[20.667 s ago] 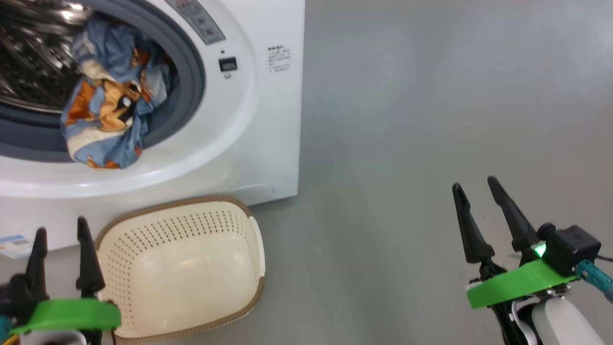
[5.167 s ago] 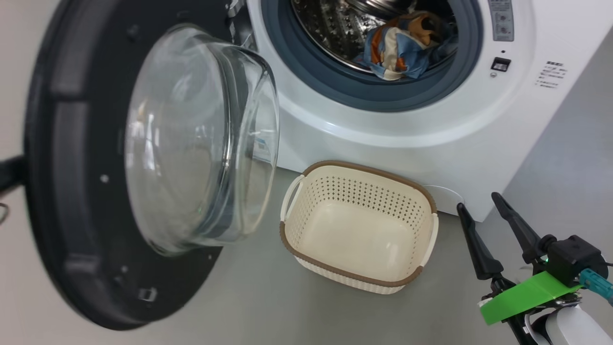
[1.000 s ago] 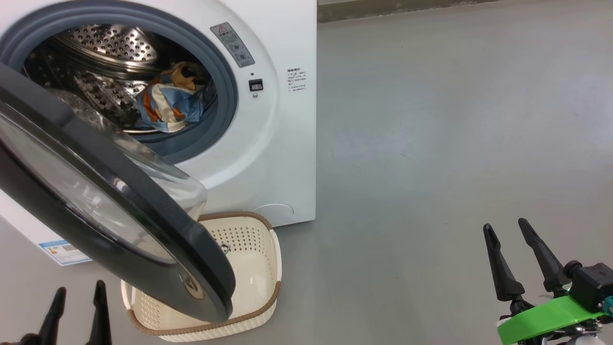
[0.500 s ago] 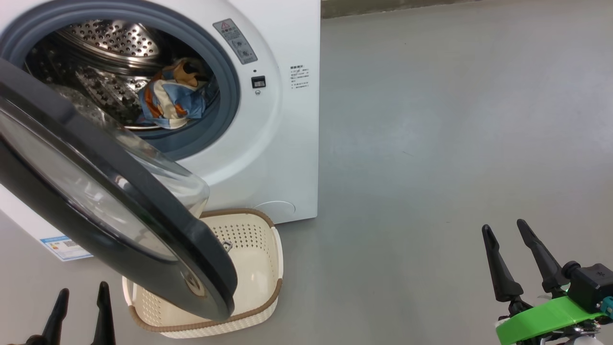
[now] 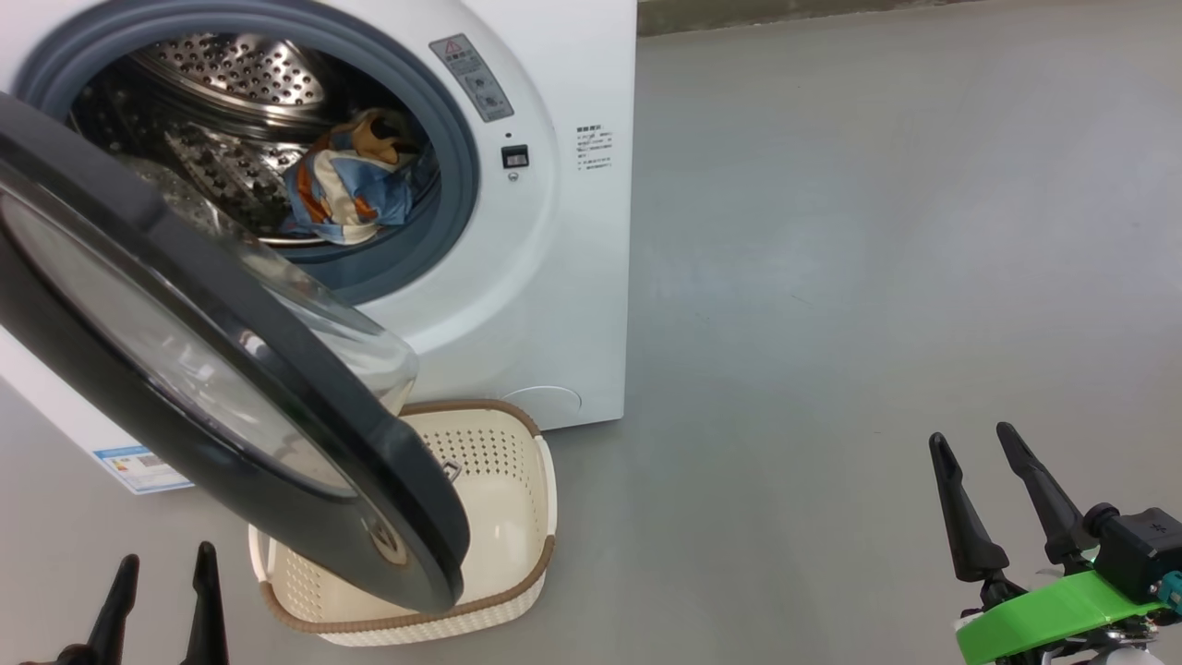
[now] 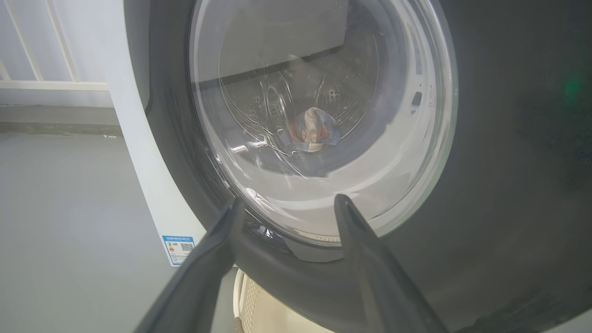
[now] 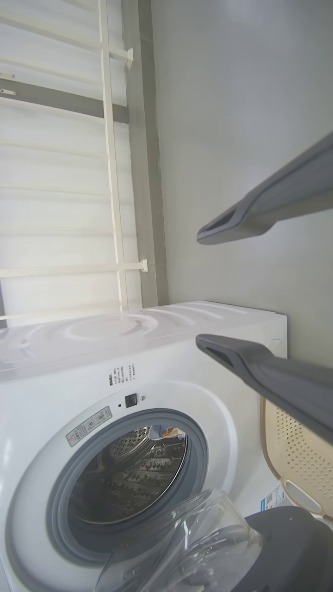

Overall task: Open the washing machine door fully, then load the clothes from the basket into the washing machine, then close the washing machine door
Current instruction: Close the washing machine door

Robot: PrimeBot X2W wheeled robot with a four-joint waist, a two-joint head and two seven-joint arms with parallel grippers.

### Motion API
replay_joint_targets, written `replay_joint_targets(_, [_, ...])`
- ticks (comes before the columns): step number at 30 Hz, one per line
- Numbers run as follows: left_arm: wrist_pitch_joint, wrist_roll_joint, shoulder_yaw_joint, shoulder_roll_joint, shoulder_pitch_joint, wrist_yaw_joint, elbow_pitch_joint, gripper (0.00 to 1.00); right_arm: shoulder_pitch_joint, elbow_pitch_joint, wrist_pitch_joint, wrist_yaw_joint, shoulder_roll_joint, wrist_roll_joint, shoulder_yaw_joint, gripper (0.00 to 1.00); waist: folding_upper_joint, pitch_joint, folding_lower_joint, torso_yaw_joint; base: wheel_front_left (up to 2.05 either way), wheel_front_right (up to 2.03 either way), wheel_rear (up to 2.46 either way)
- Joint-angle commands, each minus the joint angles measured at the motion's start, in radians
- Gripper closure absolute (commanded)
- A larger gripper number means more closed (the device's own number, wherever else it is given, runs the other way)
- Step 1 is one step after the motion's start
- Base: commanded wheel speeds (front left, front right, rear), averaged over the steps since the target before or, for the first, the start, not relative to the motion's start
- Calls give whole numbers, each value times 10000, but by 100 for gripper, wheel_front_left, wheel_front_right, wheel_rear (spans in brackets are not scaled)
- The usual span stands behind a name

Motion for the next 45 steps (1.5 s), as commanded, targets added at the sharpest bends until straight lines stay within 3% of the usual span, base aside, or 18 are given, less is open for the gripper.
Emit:
replay_joint_targets(1, [-106,130,319,129,-163,-21,-296,0,-197,-214,-80,75,-169,-56,152,0,0,0,0,51,0,0,0])
replay_joint_targets(3, [-106,154,302,107,-150,-21,-330,0,-212,-208,-80,75,-153,-63,170,0,0,0,0,109,0,0,0])
replay_joint_targets(4, [-106,160,302,94,-139,-21,-348,0,-223,-210,-80,75,-144,-60,184,8,0,-1,0,136,0,0,0])
replay_joint_targets(6, [-106,168,296,51,-109,-21,-385,0,-243,-212,-80,75,-124,-47,228,62,0,1,0,198,0,0,0])
replay_joint_targets(8, [-106,164,316,2,-83,-21,-410,0,-277,-215,-80,75,-104,-29,295,90,0,12,0,260,0,0,0])
replay_joint_targets(9, [-106,162,328,-18,-77,-21,-421,0,-303,-216,-80,75,-93,-19,328,100,0,18,0,292,0,0,0])
replay_joint_targets(27, [-107,301,479,-516,-87,-21,-693,0,-1690,-1361,-80,75,183,79,1297,100,0,-1,0,1321,0,0,0])
replay_joint_targets(37, [-107,332,329,-758,-9,-21,-675,0,-2865,-2738,-80,75,417,152,3163,100,0,-184,0,2305,0,0,0])
replay_joint_targets(45, [-107,368,140,-884,-14,-21,-674,0,-3581,-2966,-80,75,677,391,4968,100,0,-297,0,3099,0,0,0])
